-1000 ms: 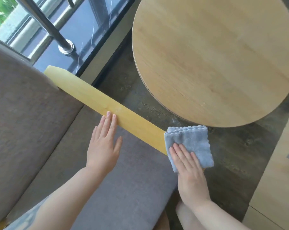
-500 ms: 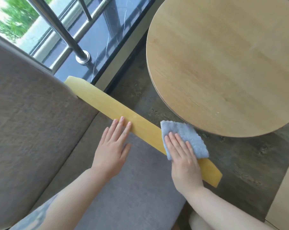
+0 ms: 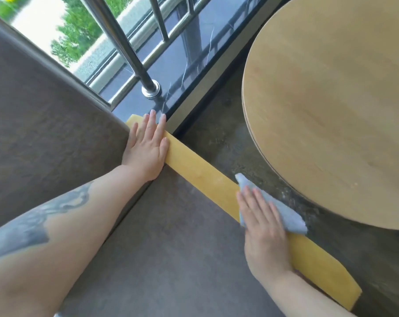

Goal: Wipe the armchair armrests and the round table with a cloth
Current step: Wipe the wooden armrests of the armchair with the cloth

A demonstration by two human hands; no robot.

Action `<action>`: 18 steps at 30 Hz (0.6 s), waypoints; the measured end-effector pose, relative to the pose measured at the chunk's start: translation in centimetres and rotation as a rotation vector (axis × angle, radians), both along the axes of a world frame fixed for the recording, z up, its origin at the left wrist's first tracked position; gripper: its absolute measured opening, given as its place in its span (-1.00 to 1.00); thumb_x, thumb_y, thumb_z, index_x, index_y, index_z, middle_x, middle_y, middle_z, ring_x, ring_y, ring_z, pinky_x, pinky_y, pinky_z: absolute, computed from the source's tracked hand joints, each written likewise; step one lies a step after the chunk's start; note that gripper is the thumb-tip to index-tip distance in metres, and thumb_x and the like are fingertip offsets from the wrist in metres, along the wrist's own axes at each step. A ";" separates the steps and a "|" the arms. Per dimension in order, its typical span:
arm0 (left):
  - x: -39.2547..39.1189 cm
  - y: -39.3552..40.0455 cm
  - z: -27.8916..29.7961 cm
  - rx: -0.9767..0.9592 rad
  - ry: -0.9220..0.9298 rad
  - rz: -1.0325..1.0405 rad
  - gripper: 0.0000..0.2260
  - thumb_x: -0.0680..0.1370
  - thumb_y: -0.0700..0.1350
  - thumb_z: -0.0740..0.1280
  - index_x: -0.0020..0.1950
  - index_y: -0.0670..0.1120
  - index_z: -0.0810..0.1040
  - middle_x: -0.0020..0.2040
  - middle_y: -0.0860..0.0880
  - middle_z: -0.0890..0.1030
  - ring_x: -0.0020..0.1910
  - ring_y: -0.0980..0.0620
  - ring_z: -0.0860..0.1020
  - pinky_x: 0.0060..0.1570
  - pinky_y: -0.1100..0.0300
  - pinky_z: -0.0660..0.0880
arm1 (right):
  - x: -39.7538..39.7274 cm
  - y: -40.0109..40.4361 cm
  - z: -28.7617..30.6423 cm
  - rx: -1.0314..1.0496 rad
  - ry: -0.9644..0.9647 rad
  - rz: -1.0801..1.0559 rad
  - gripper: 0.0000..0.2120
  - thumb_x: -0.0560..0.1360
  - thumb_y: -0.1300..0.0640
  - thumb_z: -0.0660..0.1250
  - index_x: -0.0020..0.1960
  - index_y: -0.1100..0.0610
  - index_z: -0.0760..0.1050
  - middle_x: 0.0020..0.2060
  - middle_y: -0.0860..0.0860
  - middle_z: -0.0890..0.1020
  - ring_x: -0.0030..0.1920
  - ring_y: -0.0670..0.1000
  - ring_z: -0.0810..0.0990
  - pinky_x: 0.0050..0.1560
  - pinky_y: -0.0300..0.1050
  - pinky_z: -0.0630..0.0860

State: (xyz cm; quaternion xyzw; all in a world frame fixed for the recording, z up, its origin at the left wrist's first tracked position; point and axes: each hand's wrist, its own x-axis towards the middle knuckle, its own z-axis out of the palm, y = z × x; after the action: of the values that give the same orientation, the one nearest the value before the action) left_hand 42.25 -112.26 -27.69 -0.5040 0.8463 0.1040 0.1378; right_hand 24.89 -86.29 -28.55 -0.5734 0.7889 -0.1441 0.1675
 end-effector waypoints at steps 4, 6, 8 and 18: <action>0.3 0.1 0.4 0.083 -0.018 0.027 -0.48 0.63 0.14 -0.24 0.50 0.07 -0.40 0.51 -0.01 -0.41 0.46 0.08 -0.43 0.40 0.15 -0.43 | -1.0 3.7 0.7 0.022 -0.063 0.214 -0.35 0.46 0.41 0.10 0.53 0.17 0.16 0.52 0.00 0.21 0.50 -0.03 0.19 0.45 0.01 0.18; 0.4 0.3 0.4 0.054 -0.052 0.051 -0.44 0.61 0.17 -0.25 0.51 -0.01 -0.41 0.51 -0.02 -0.40 0.45 0.07 -0.45 0.40 0.13 -0.45 | -3.4 6.3 1.7 0.031 -0.062 0.246 -0.34 0.46 0.41 0.13 0.54 0.17 0.13 0.53 0.02 0.17 0.49 -0.04 0.22 0.41 -0.02 0.24; 0.3 0.5 0.2 0.008 -0.102 0.078 -0.40 0.60 0.19 -0.27 0.51 -0.09 -0.40 0.52 -0.05 -0.38 0.45 0.06 -0.45 0.41 0.10 -0.46 | -4.6 6.1 1.7 0.031 -0.077 0.075 -0.32 0.42 0.47 0.30 0.50 0.25 0.21 0.53 0.10 0.18 0.45 0.04 0.27 0.37 -0.03 0.31; -0.4 0.1 0.5 0.105 -0.151 0.125 -0.39 0.60 0.19 -0.26 0.50 -0.11 -0.40 0.52 -0.06 -0.38 0.47 0.03 -0.43 0.40 0.09 -0.46 | -3.6 4.9 0.3 -0.063 0.098 0.227 -0.36 0.39 0.51 0.19 0.41 0.13 0.40 0.43 0.02 0.37 0.49 0.11 0.23 0.46 0.17 0.17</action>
State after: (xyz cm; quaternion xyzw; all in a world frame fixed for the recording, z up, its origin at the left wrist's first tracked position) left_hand 41.85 -112.12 -27.24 -0.5541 0.7939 0.1182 0.2206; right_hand 21.26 -81.39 -28.23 -0.6703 0.7212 -0.1210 0.1259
